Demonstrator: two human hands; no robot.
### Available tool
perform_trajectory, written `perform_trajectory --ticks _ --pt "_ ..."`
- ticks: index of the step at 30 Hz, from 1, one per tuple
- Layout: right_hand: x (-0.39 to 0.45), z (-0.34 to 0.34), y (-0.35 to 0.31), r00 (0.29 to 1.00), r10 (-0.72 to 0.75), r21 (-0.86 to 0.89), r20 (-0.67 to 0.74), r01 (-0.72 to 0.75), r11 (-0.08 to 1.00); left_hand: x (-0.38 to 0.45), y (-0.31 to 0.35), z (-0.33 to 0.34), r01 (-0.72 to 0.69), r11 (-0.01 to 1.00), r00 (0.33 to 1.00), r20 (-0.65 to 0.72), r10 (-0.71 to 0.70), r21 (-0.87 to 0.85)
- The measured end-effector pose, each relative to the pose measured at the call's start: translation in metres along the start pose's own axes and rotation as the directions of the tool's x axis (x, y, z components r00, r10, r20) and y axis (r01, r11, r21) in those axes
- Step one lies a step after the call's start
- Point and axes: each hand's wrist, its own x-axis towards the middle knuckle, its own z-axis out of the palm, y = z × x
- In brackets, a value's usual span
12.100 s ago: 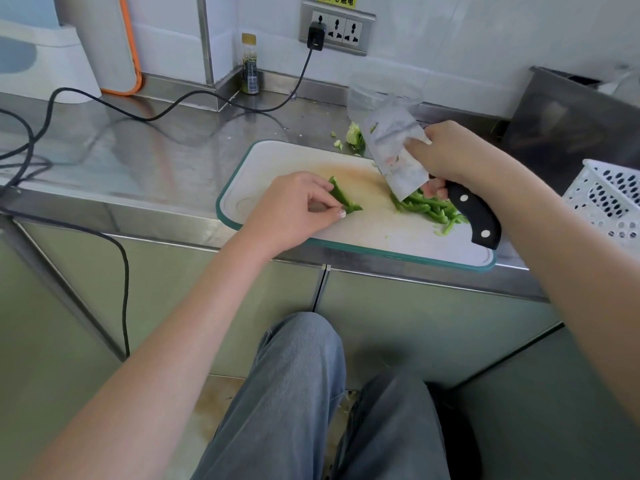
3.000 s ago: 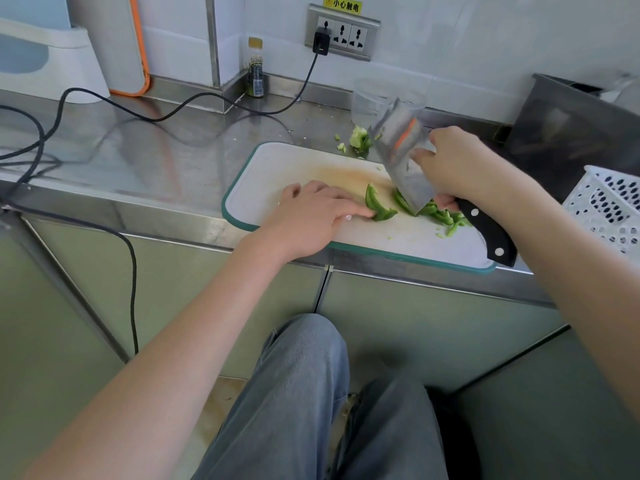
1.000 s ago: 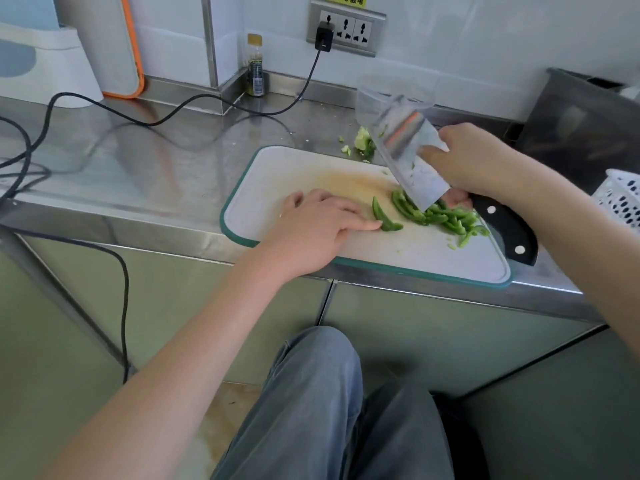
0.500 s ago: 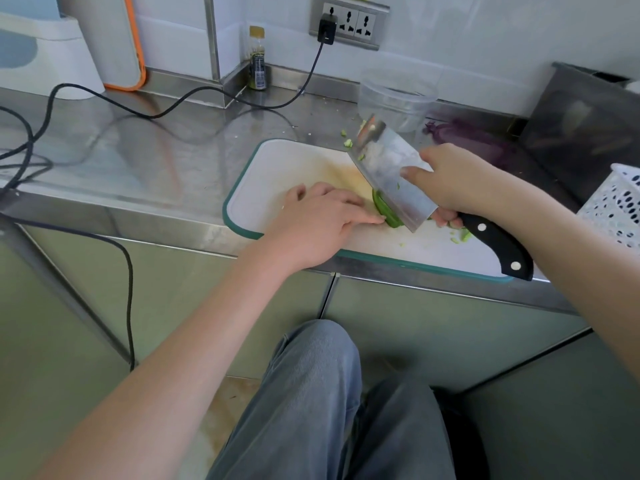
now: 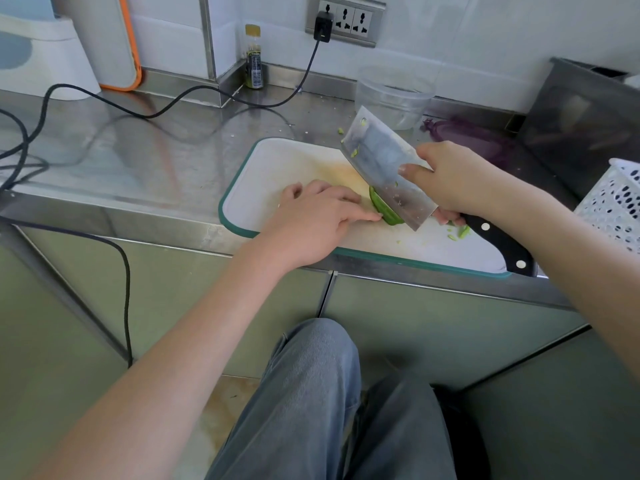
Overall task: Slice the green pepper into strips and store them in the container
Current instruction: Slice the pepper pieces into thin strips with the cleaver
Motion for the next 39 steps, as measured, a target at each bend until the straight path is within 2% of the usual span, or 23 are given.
perform_trajectory --ticks 11,18,22,28,32,35,39 --pt "0.001 0.006 -0.003 1.0 -0.021 -0.14 0.003 0.021 0.99 0.0 0.0 0.001 -0.005 1.0 1.0 -0.012 0.005 -0.013" --pt "0.011 0.013 -0.021 0.997 -0.078 -0.305 0.011 0.078 0.949 -0.001 0.002 -0.001 -0.002 1.0 1.0 0.001 0.002 -0.003" --pt "0.011 0.014 -0.028 0.985 -0.172 -0.322 -0.007 0.16 0.933 -0.002 0.002 -0.002 -0.003 1.0 1.0 0.007 0.003 0.01" --pt "0.002 0.006 0.0 0.997 -0.058 -0.253 0.053 0.07 0.965 -0.001 0.002 0.001 0.002 1.0 1.0 0.009 -0.002 0.016" --pt "0.014 0.01 -0.008 0.996 -0.077 -0.265 0.035 0.083 0.961 -0.001 0.001 0.001 -0.019 0.999 1.0 0.008 0.019 0.03" --pt "0.021 0.012 -0.016 0.997 -0.079 -0.2 0.01 0.079 0.977 -0.001 0.001 0.002 -0.05 0.999 0.998 -0.028 0.051 0.021" --pt "0.016 0.008 -0.007 0.998 -0.046 -0.136 0.031 0.049 0.989 -0.006 0.003 0.005 -0.163 0.984 0.959 -0.244 0.142 -0.069"
